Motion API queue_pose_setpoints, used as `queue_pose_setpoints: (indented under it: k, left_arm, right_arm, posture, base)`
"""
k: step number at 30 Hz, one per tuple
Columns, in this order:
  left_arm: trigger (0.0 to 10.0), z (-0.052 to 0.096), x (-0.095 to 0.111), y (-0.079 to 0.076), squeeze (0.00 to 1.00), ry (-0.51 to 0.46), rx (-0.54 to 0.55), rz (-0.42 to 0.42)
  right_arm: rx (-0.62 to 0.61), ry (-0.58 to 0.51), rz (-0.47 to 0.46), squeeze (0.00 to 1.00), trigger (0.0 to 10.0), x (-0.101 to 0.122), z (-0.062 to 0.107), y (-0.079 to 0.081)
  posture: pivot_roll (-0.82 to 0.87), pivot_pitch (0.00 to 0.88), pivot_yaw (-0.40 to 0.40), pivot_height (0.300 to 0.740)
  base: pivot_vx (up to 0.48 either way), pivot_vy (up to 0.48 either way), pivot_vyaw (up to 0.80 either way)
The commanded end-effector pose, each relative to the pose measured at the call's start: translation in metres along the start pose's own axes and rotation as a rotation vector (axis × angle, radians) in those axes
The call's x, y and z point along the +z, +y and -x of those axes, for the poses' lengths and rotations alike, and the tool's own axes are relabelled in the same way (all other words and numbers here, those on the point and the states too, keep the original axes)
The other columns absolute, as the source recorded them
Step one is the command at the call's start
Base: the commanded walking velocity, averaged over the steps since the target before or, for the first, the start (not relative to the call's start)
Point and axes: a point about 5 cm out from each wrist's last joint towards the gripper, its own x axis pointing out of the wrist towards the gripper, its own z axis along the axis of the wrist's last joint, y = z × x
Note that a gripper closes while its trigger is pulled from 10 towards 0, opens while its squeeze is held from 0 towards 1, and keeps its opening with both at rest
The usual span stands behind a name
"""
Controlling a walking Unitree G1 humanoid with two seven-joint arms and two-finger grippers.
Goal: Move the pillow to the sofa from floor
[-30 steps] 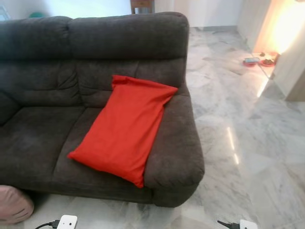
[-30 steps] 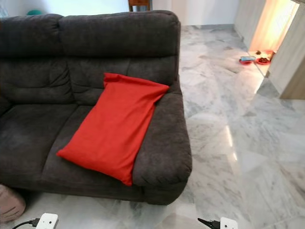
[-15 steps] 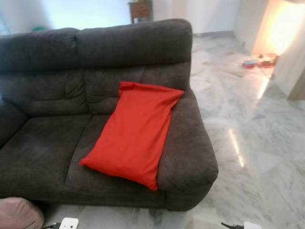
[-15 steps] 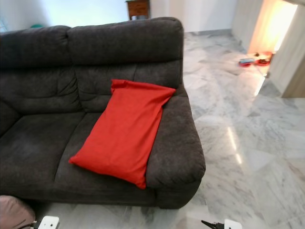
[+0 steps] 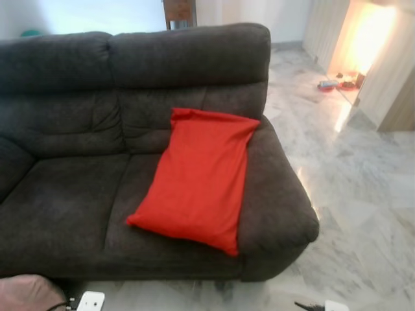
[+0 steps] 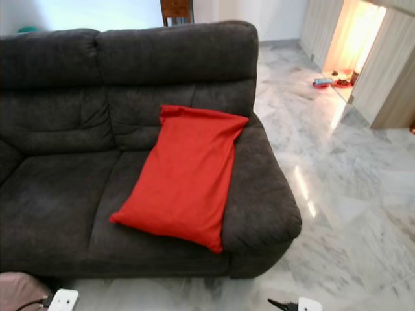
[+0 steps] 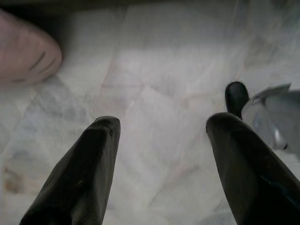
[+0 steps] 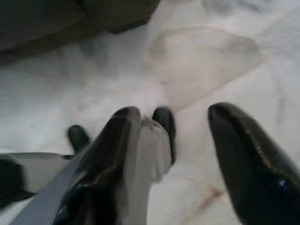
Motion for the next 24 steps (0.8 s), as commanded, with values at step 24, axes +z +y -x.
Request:
queue_pose_setpoints:
  k: [24]
  left_arm:
    - [10.0, -0.001, 0.0053, 0.0002, 0.0, -0.009, 0.004, 0.005]
  right_arm:
    - [-0.011, 0.005, 0.009, 0.0, 10.0, -0.0005, 0.0009, -0.0068]
  posture:
    - [-0.05, 0.0, 0.048, 0.74]
  base:
    - [0.0, 0.393, 0.0]
